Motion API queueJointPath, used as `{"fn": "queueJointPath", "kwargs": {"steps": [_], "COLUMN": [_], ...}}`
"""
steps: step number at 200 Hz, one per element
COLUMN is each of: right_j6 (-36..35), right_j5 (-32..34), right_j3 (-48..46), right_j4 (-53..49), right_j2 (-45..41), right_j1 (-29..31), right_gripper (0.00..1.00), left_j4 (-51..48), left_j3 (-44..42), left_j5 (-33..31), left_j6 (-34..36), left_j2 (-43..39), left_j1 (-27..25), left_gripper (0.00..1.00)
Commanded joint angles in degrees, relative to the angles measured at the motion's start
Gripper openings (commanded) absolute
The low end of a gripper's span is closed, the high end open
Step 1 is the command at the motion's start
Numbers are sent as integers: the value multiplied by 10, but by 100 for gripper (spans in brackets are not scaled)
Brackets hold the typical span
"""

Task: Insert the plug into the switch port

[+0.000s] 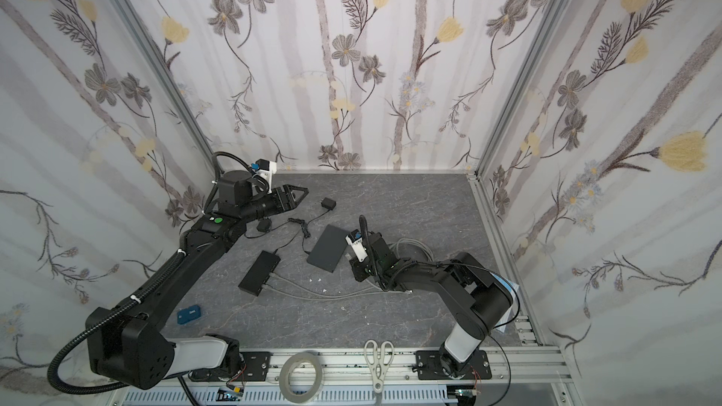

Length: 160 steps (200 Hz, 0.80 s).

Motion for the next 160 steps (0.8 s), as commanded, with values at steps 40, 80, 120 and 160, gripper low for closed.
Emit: {"fn": "queueJointPath", "kwargs": {"steps": [40,80,120,160], "right_j6": [9,8,28,69], "right_j5": [-26,-22,-21,-1], "right_j3": [49,109,106,49], "right_j4": [-46,-118,-103,-60], "right_j2": [-6,17,29,-6], "right_j1": [-3,-12,-14,-3], "right_gripper": [0,0,0,0], "left_j4": [19,34,37,44], "left_j3": [15,8,28,28], "left_j5": [37,47,86,95], "left_j6": [-54,-67,-101,-109], "left_j2": [54,90,161,149], "left_j1": [2,-1,-1,-8], "left_gripper": [71,71,67,67]}}
